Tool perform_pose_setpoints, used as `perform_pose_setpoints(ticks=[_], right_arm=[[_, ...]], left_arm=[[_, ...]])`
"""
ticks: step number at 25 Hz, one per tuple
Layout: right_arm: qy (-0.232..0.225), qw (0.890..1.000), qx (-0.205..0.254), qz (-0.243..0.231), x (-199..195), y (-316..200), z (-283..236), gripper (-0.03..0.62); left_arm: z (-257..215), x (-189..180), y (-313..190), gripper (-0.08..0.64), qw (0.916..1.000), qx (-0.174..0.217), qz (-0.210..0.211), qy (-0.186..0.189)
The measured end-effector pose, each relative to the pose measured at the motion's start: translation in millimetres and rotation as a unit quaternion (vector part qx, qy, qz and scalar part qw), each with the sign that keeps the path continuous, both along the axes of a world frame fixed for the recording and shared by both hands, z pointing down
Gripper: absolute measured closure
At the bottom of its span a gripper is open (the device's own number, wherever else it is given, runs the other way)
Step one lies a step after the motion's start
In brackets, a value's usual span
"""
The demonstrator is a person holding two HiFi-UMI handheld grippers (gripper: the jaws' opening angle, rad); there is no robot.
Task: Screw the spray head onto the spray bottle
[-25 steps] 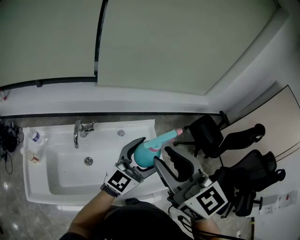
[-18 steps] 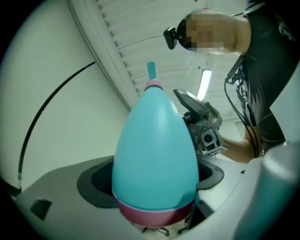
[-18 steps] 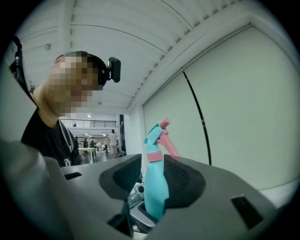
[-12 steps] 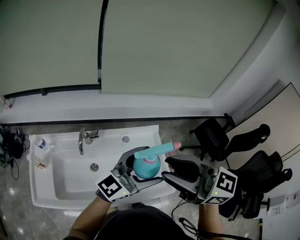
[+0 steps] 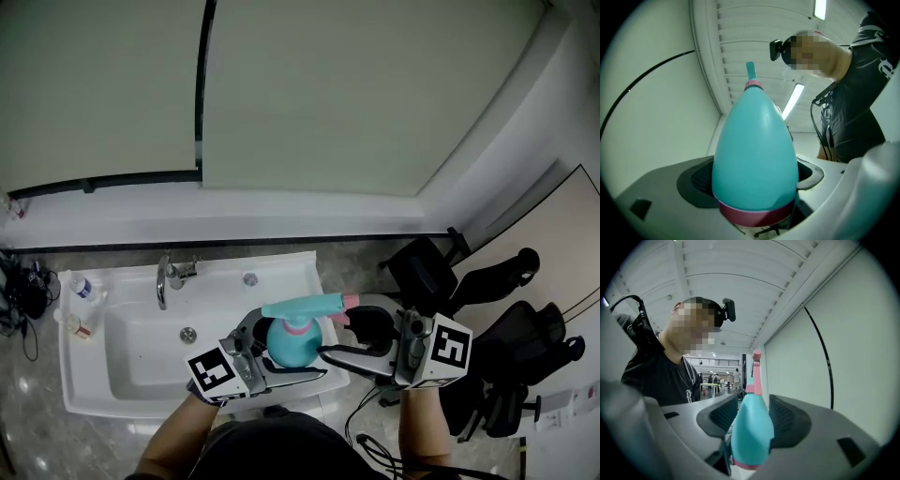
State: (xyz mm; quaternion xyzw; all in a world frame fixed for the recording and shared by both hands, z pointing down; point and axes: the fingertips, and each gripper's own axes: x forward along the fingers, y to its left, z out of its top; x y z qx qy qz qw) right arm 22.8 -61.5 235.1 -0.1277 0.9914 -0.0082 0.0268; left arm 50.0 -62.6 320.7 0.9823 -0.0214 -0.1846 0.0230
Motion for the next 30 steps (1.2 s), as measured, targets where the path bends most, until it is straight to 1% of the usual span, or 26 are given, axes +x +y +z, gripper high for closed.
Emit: perform_pose_setpoints(ticks=[2, 5, 9, 12, 13, 14, 17, 20, 22, 25, 27, 30], right_arm=[[-0.005, 1.000, 0.008, -0.029, -10, 2, -6, 0.389], [-0.006, 0.998, 0.011, -0.057, -18, 6, -16, 0.387], [0.001, 0.998, 0.006, -0.067, -23, 5, -22, 0.388], [0.012, 0.998, 0.009, -0.063, -27, 6, -21, 0.388], [0.017, 0.998, 0.013, -0.055, -29, 6, -21, 0.403], [0.024, 0.999, 0.019, -0.044, -30, 5, -21, 0.442], [0.048, 0.998, 0.033, -0.004, -30, 2, -18, 0.446], [0.072, 0.996, 0.028, 0.054, -23, -7, -11, 0.448], [0.090, 0.990, 0.014, 0.107, -17, -17, -2, 0.448], [0.093, 0.980, -0.005, 0.176, -10, -32, 4, 0.448], [0.085, 0.973, -0.027, 0.212, -5, -40, 7, 0.449], [0.075, 0.961, -0.064, 0.258, 1, -51, 16, 0.448]], left_arm=[[1, 2, 7, 0.112, 0.9998, 0.001, 0.019, -0.007], [2, 7, 14, 0.112, 0.9989, 0.014, 0.038, -0.022], [8, 11, 22, 0.112, 0.9966, 0.028, 0.056, -0.054], [15, 12, 22, 0.112, 0.9953, 0.033, 0.051, -0.075], [16, 12, 20, 0.112, 0.9953, 0.033, 0.044, -0.079], [17, 11, 17, 0.112, 0.9952, 0.036, 0.034, -0.084], [23, 10, 6, 0.112, 0.9916, 0.049, -0.013, -0.119], [28, 11, -9, 0.112, 0.9846, 0.052, -0.078, -0.148], [30, 8, -22, 0.112, 0.9760, 0.053, -0.133, -0.165], [34, 3, -43, 0.112, 0.9551, 0.055, -0.225, -0.185], [37, 0, -53, 0.112, 0.9371, 0.056, -0.281, -0.199], [46, -8, -66, 0.112, 0.9032, 0.056, -0.358, -0.229]])
